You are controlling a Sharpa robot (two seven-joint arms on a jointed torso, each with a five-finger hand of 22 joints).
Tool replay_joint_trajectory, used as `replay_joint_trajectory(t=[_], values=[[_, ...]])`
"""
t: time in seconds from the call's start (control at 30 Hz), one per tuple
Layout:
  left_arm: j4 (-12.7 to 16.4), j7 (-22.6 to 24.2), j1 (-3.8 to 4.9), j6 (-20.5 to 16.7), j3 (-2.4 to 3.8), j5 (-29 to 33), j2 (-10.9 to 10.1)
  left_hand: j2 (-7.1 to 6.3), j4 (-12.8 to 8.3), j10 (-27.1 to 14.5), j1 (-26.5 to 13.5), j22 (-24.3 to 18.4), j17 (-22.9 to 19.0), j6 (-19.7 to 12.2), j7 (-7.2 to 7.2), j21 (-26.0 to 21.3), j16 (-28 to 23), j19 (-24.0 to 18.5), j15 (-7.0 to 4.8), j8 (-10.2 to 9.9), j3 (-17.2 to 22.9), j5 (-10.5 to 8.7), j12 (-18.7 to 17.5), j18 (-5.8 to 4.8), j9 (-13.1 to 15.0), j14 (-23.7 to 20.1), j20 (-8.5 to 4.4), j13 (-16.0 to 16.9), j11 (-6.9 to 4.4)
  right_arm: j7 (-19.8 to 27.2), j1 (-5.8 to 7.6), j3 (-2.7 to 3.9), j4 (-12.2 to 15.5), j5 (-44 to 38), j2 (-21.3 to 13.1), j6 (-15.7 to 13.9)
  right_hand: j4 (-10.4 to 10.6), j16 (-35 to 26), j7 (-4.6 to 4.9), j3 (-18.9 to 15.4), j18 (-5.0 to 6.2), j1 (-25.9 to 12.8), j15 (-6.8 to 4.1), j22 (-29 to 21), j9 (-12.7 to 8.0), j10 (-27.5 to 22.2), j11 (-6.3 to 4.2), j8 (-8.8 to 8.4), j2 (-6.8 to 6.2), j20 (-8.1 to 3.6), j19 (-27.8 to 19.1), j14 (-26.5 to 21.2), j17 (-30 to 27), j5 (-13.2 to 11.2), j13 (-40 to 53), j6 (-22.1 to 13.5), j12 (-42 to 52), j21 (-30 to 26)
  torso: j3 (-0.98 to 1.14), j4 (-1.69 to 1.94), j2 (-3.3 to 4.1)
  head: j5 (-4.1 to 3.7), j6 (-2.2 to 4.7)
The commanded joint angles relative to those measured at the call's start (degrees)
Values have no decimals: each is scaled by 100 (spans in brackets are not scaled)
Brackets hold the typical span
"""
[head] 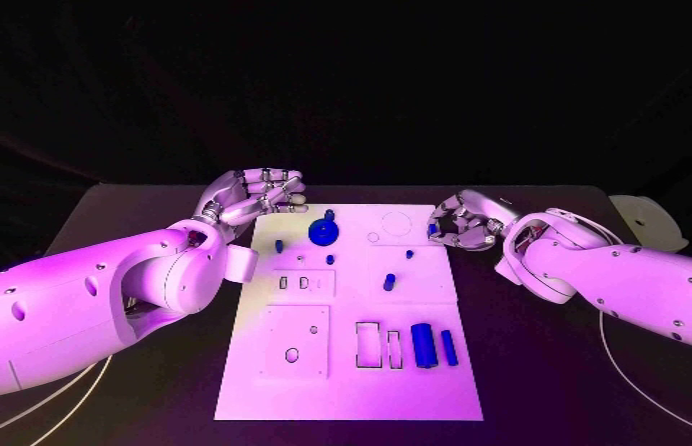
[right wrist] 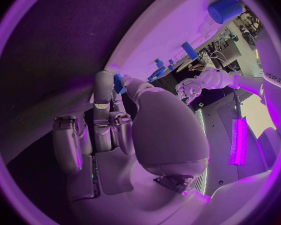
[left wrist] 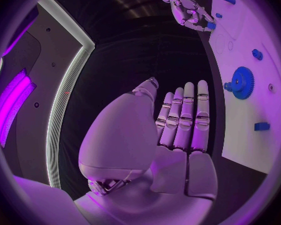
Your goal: Assemble the parts on the task board
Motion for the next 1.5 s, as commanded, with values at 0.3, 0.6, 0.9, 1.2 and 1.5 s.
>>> replay_joint_trajectory(t=[0.3, 0.6, 0.9, 1.2, 1.5], values=[[8, 28, 4, 95, 4, -23, -10, -8, 7, 27, 26, -1, 8, 52, 66, 10, 17, 39, 1, 0, 24, -16, -20, 85, -1, 28, 15, 4, 7, -221, 12, 19, 543, -239, -173, -706, -56, -11, -51, 135, -39, -42, -37, 1508, 83, 595, -76, 70, 141, -62, 609, 10, -10, 133, 1505, 67, 26, 25, -6, -1, -11, -1, -8], [-29, 29, 4, 89, 4, -23, -6, 4, 11, 30, 30, -2, 13, 53, 64, 10, 15, 41, 1, -2, 43, -17, -28, 84, -2, 27, 12, 2, 7, -877, 119, 39, 1511, -779, -192, -1003, -41, -12, -63, 144, -39, -155, -40, 1508, 110, 595, -85, 102, 128, -66, 609, 16, -12, 119, 1505, 74, 26, 25, -25, -5, -40, 18, -19], [-141, 34, 0, 86, 3, -23, 68, 5, 13, 35, 29, -3, 15, 56, 63, 9, 14, 42, 1, -2, 49, -18, -29, 84, -2, 27, 11, 2, 6, -1418, 108, 8, 1840, -1270, 406, -825, -37, -13, -64, 150, -39, -177, -41, 1508, 114, 595, -88, 106, 131, -67, 609, 17, -12, 111, 1505, 69, 26, 25, -49, -5, -89, 154, -95], [-190, 38, -1, 76, 3, -23, 106, 5, 14, 36, 29, -3, 15, 56, 63, 9, 14, 42, 1, -2, 50, -18, -30, 83, -2, 27, 11, 2, 6, -1736, -38, -63, 1645, -1503, 1087, -533, -34, -13, -63, 152, -39, -195, -41, 1508, 116, 595, -88, 105, 128, -68, 609, 18, -13, 107, 1505, 59, 26, 25, -88, -6, -120, 219, -153], [-191, 37, 0, 73, 3, -23, 119, 4, 17, 41, 27, -4, 18, 59, 64, 9, 13, 43, 1, -2, 55, -20, -32, 83, -2, 26, 11, 1, 5, -1922, -305, -93, 1398, -1811, 1528, -263, -24, -15, -59, 152, -39, -245, -40, 1508, 121, 595, -86, 103, 112, -68, 609, 18, -14, 118, 1505, 37, 26, 25, -84, 7, -109, 265, -193]])
